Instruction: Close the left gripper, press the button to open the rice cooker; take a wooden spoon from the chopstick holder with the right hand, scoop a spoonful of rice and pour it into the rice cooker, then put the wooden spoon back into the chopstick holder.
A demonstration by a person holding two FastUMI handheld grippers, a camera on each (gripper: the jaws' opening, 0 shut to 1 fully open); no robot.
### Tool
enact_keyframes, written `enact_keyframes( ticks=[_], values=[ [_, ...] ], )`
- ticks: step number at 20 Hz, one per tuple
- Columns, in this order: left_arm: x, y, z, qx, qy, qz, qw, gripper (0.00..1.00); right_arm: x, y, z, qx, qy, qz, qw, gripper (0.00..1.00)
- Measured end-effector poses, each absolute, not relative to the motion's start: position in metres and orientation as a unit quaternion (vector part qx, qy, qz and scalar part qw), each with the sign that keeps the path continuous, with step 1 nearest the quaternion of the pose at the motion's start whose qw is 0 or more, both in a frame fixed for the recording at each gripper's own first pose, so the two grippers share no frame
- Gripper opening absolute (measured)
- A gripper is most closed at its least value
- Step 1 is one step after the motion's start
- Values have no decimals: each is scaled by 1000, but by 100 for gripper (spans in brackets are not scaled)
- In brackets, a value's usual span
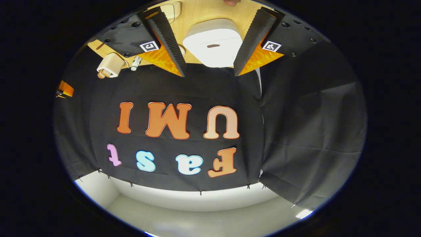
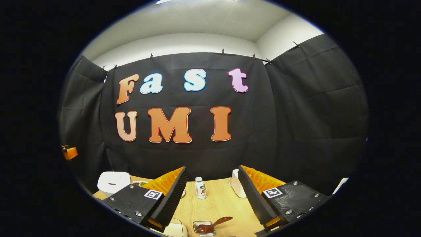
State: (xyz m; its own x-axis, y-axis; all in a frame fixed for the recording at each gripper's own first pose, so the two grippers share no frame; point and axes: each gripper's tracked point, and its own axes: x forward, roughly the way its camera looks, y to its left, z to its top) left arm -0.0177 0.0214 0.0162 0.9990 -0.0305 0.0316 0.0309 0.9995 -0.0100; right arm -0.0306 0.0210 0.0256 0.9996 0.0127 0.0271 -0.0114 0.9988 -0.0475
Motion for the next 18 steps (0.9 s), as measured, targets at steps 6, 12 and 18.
enact_keyframes(
  ticks=[6,12,18],
  values=[
    [-17,22,12,-4,-13,-24,1000,98,-36,23,27,-23,-11,7,1000,95],
    [-11,16,8,-11,-12,-37,999,84,-40,23,25,-22,-6,8,1000,95],
    [1,19,5,-10,-16,-37,999,10,-37,23,22,-27,-3,7,1000,95]
  ],
)
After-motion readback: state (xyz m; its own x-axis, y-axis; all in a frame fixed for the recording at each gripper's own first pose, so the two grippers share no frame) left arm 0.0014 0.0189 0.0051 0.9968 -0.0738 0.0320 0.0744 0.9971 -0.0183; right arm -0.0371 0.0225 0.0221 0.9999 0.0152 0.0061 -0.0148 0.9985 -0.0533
